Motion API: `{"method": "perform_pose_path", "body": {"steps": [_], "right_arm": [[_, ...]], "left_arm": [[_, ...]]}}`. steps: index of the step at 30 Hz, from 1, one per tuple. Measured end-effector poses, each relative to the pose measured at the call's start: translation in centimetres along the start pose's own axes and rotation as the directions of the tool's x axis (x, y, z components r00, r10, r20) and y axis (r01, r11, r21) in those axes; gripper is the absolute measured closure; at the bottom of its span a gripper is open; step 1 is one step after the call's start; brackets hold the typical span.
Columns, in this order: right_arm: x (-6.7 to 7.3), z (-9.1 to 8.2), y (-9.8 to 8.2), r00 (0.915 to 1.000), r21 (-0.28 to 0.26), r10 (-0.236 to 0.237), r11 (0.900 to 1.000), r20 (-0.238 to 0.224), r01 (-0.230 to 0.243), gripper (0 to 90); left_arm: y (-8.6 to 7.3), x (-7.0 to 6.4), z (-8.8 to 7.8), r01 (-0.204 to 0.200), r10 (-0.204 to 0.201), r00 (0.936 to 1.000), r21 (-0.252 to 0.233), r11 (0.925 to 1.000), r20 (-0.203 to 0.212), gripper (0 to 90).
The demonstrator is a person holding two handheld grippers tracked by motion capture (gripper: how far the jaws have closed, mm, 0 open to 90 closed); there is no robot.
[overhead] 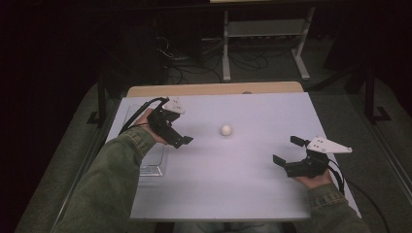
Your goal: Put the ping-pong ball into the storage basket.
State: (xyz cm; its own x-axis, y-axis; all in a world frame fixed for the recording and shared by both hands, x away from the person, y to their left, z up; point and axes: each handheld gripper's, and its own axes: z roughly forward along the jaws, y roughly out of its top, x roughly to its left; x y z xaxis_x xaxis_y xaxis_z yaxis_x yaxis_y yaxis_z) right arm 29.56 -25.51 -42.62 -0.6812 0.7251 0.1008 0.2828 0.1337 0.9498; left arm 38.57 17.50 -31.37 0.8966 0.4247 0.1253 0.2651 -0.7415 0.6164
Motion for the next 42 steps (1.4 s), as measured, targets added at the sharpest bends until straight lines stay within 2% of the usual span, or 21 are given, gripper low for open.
{"method": "perform_pose_path", "body": {"steps": [9, 15, 19, 24, 27, 29, 34, 39, 42], "right_arm": [[0.0, -0.1, 0.1, 1.0, -0.007, 0.005, 1.0, -0.004, -0.006, 0.0], [0.1, -0.1, 0.1, 1.0, -0.009, 0.006, 1.0, -0.004, -0.006, 0.0], [0.2, -0.2, 0.1, 1.0, -0.018, -0.003, 1.0, -0.002, 0.003, 0.0], [0.1, -0.2, 0.1, 1.0, -0.015, 0.001, 1.0, -0.004, -0.001, 0.0], [0.2, -0.3, 0.3, 0.9999, -0.029, -0.015, 0.999, 0.004, 0.016, 0.0], [0.2, -0.4, 0.3, 1.0, -0.035, -0.008, 0.999, 0.003, 0.008, 0.0], [0.1, -0.5, 0.3, 0.9999, -0.037, -0.009, 0.999, 0.005, 0.009, 0.0], [0.2, -0.5, 0.5, 0.9999, -0.043, -0.014, 0.999, 0.006, 0.014, 0.0], [0.2, -0.6, 0.5, 0.9999, -0.043, -0.011, 0.999, 0.007, 0.011, 0.0]], "left_arm": [[0.5, 1.3, 0.7, 0.025, -0.025, 0.9997, 0.032, 0.9992, -0.003, 0.0], [1.0, 1.9, 0.8, 0.014, -0.014, 0.9999, 0.011, 0.9998, 0.001, 0.0], [1.2, 2.5, 0.8, 0.03, -0.03, 0.9995, -0.005, 0.9995, -0.011, 0.0], [1.4, 2.9, 1.4, 0.021, -0.02, 0.9996, 0.021, 0.9996, -0.02, 0.0], [1.6, 3.3, 2.0, 0.029, -0.027, 0.999, 0.047, 0.9985, -0.035, 0.0], [1.8, 3.5, 2.2, 0.034, -0.032, 0.9988, 0.045, 0.9984, -0.038, 0.0], [2.2, 3.7, 2.6, 0.026, -0.024, 0.9993, 0.057, 0.998, -0.028, 0.0], [2.6, 3.9, 3.3, 0.019, -0.019, 0.9998, 0.032, 0.9993, -0.005, 0.0], [2.8, 4.1, 4.0, 0.006, -0.006, 1.0, 0.055, 0.9985, -0.003, 0.0]]}}
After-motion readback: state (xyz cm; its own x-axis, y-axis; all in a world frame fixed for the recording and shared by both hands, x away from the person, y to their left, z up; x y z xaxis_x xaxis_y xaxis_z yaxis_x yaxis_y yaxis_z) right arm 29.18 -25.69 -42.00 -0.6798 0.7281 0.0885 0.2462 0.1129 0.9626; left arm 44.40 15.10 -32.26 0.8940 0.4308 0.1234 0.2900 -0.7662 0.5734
